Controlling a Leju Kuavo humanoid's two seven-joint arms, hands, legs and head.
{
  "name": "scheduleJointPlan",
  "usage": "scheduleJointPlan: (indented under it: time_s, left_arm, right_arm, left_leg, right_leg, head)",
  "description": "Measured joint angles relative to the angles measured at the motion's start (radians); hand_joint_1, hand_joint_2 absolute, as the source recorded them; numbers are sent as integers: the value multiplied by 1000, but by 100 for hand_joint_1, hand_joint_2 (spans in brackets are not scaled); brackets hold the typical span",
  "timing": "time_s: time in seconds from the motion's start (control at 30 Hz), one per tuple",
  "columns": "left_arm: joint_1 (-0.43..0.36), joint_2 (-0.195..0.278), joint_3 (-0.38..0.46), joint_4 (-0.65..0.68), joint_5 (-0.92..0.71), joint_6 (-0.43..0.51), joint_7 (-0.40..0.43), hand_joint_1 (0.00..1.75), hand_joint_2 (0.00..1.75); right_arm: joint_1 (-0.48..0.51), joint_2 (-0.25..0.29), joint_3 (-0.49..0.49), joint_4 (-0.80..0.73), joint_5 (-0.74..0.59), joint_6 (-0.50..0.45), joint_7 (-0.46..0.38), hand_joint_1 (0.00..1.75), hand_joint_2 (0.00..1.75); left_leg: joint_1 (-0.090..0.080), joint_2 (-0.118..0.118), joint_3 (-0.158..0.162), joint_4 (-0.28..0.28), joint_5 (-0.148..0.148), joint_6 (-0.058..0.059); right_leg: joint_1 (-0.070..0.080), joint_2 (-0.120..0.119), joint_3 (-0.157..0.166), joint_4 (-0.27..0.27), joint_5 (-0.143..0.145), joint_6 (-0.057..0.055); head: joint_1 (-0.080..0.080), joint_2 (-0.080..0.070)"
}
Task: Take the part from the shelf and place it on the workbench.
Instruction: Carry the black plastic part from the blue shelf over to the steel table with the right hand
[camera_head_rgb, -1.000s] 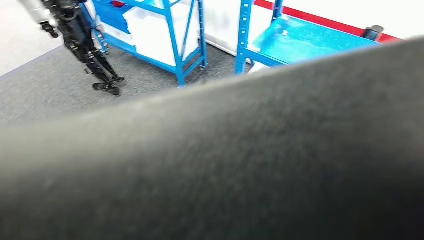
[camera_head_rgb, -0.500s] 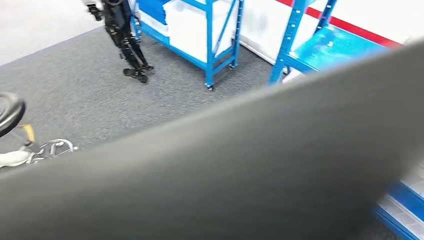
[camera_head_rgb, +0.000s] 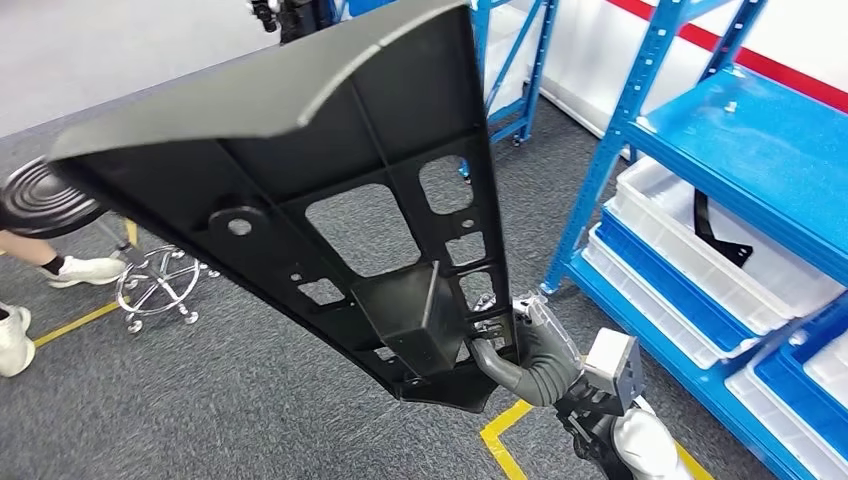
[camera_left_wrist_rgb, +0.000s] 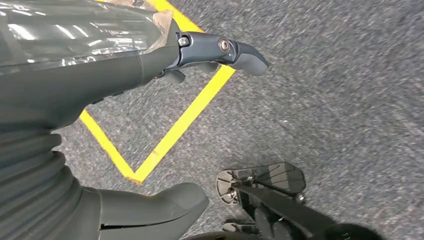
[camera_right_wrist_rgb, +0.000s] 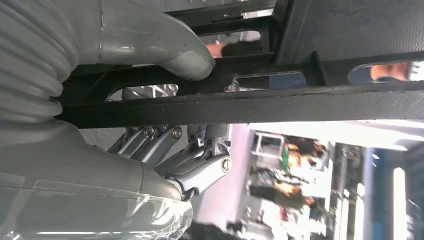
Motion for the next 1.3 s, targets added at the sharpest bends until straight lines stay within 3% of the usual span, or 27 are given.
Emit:
scheduleJointPlan:
  time_s: [0.03,0.1,0.17,0.2,0.27,0.33,0.4,0.47,0.5,0.53,0.6,0.63,0.7,0.77,0.83,0.9,0.97,1.0,1.03,1.07,1.13,1.2,1.27,1.3]
  left_arm:
    - [0,0,0,0,-1,0,1,0,175]
    - [-1,1,-1,-1,-2,0,1,0,175]
    - [-4,2,-2,-2,-6,-1,1,0,175]
    - [-5,3,-2,-2,-7,-2,1,0,175]
    - [-6,4,-3,-2,-9,-4,1,0,175]
    - [-6,5,-3,-2,-9,-6,0,0,175]
    - [-10,7,-3,-2,-9,-9,-1,0,175]
    - [-13,8,-3,-2,-9,-12,-1,0,175]
    - [-13,8,-3,-2,-9,-15,-1,0,175]
    - [-12,7,-3,-2,-9,-17,-1,0,175]
    - [-13,7,-3,-2,-9,-25,-2,0,175]
    - [-14,7,-3,-3,-9,-27,-2,0,175]
    - [-15,8,-3,-3,-8,-31,-3,0,175]
    - [-13,9,-3,-3,-8,-31,-3,0,175]
    - [-12,9,-3,-3,-8,-31,-3,0,175]
    - [-17,8,-3,-4,-8,-31,-3,0,175]
    - [-19,8,-3,-6,-8,-31,-3,0,175]
    - [-19,7,-4,-6,-8,-31,-3,0,175]
    - [-18,7,-4,-6,-8,-32,-3,0,175]
    - [-18,7,-4,-6,-8,-32,-3,0,175]
    - [-19,8,-6,-7,-8,-35,-3,0,175]
    - [-20,8,-9,-7,-8,-40,-2,0,175]
    - [-19,9,-11,-7,-7,-43,-1,0,175]
    - [-17,10,-12,-7,-6,-44,-1,0,175]
  right_arm:
    - [-1,-1,2,7,-1,-4,1,175,175]
    - [-5,-2,3,17,-2,-12,3,175,175]
    - [-9,-3,3,25,-2,-21,4,175,175]
    - [-10,-4,2,29,-2,-26,5,175,175]
    - [-11,-5,1,36,-5,-35,6,175,175]
    - [-11,-6,-3,44,-10,-46,8,175,175]
    - [-10,-9,-8,54,-16,-58,11,175,175]
    - [-6,-11,-14,67,-18,-70,16,175,175]
    - [-4,-12,-16,73,-18,-75,18,175,175]
    - [-3,-12,-18,79,-17,-80,19,175,175]
    - [-3,-12,-24,90,-17,-85,21,175,175]
    - [-4,-12,-27,94,-18,-87,22,175,175]
    - [-3,-12,-31,103,-19,-88,23,175,175]
    - [-2,-12,-33,110,-19,-88,25,175,175]
    - [-3,-11,-35,112,-20,-88,26,175,175]
    - [-2,-11,-36,114,-20,-89,26,175,175]
    - [1,-11,-37,118,-20,-91,26,175,175]
    - [4,-10,-40,119,-20,-94,26,175,175]
    - [9,-9,-44,120,-20,-99,27,175,175]
    - [15,-9,-49,120,-19,-103,27,175,175]
    - [28,-7,-63,119,-17,-113,26,175,175]
    - [45,-6,-80,116,-14,-121,26,175,175]
    - [65,-4,-95,112,-8,-124,26,175,175]
    - [74,-3,-102,109,-4,-124,27,175,175]
  left_leg:
    - [2,7,24,-43,27,0]
    - [0,50,102,-181,84,4]
    - [-6,81,142,-259,104,14]
    - [-10,79,142,-265,102,20]
    - [-12,52,140,-272,106,33]
    - [-8,28,146,-282,114,48]
    - [-6,0,147,-286,119,59]
    - [-7,-31,145,-286,119,61]
    - [-7,-47,146,-286,119,61]
    - [-6,-63,147,-285,119,61]
    - [-5,-94,148,-281,119,55]
    - [-7,-108,146,-277,117,50]
    - [-9,-129,139,-271,117,39]
    - [-6,-141,133,-273,120,29]
    - [-6,-95,118,-245,102,20]
    - [-8,-25,67,-140,45,14]
    - [-4,-4,3,-12,-7,9]
    - [-3,-2,-13,17,-10,8]
    - [-2,1,-8,6,4,8]
    - [-1,8,19,-44,34,9]
    - [-4,52,95,-182,87,14]
    - [-13,76,132,-252,100,24]
    - [-20,54,132,-258,99,35]
    - [-20,42,136,-264,102,42]
  right_leg:
    - [0,-13,1,0,-1,1]
    - [4,-33,5,0,-6,6]
    - [12,-51,9,0,-12,16]
    - [15,-61,11,-1,-14,21]
    - [15,-76,14,-2,-19,31]
    - [12,-31,-4,41,-45,33]
    - [8,38,-66,167,-100,24]
    - [7,61,-132,287,-137,25]
    - [6,63,-143,299,-133,31]
    - [4,65,-135,272,-113,41]
    - [-6,89,-78,133,-48,63]
    - [-10,105,-52,72,-22,66]
    - [-12,121,-28,20,0,57]
    - [-9,103,-25,19,5,40]
    - [-10,84,-24,17,9,26]
    - [-7,60,-23,15,8,13]
    - [-1,34,-23,15,5,5]
    - [1,20,-22,16,4,3]
    - [2,7,-21,16,3,2]
    - [2,-5,-18,16,0,2]
    - [8,-27,-11,16,-6,7]
    - [15,-47,-5,15,-13,17]
    - [17,-67,2,10,-18,26]
    - [16,-64,5,13,-23,31]
  head:
    - [0,0]
    - [-1,0]
    - [3,0]
    - [5,0]
    - [7,0]
    - [10,0]
    - [15,0]
    - [17,0]
    - [18,0]
    - [18,0]
    - [19,0]
    - [20,0]
    - [20,0]
    - [19,0]
    - [16,0]
    - [11,0]
    - [9,0]
    - [9,0]
    - [8,0]
    - [8,0]
    - [9,0]
    - [13,0]
    - [16,0]
    - [16,0]
